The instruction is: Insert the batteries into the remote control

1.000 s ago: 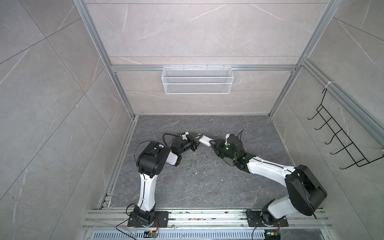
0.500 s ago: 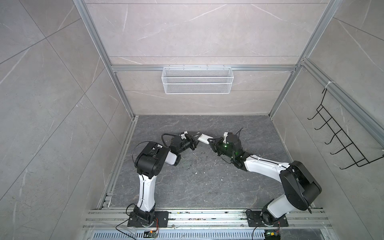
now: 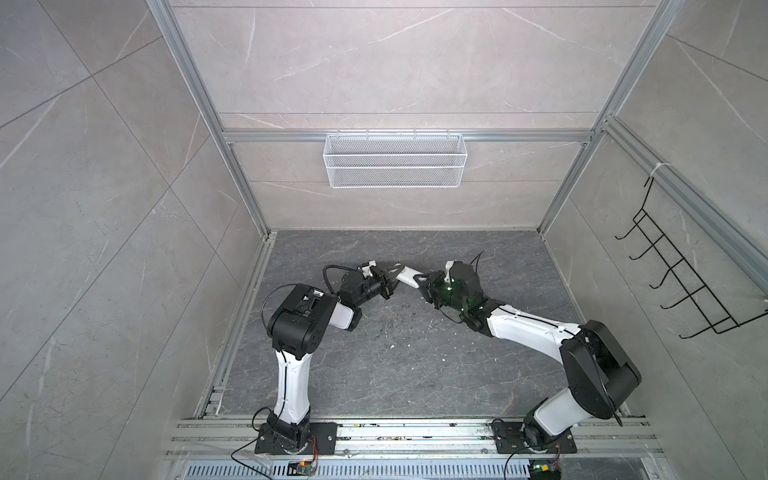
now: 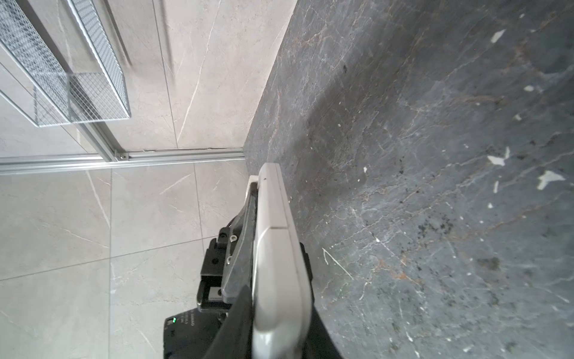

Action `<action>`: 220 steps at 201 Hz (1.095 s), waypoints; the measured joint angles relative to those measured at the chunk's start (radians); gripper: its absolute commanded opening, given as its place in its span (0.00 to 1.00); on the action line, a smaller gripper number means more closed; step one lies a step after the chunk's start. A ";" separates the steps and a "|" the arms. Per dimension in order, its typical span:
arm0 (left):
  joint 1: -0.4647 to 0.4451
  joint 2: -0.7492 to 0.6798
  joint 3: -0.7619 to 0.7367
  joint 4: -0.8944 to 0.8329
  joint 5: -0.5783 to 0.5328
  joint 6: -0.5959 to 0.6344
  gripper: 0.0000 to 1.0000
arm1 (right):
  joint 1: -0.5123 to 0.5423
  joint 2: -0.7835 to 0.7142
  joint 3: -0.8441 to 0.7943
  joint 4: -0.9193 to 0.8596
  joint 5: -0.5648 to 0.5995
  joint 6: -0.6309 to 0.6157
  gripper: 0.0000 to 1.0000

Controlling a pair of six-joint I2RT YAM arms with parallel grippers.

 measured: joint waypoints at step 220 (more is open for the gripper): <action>0.057 -0.027 -0.036 0.008 0.053 0.076 0.00 | -0.014 -0.080 0.258 -0.794 0.182 -0.539 0.44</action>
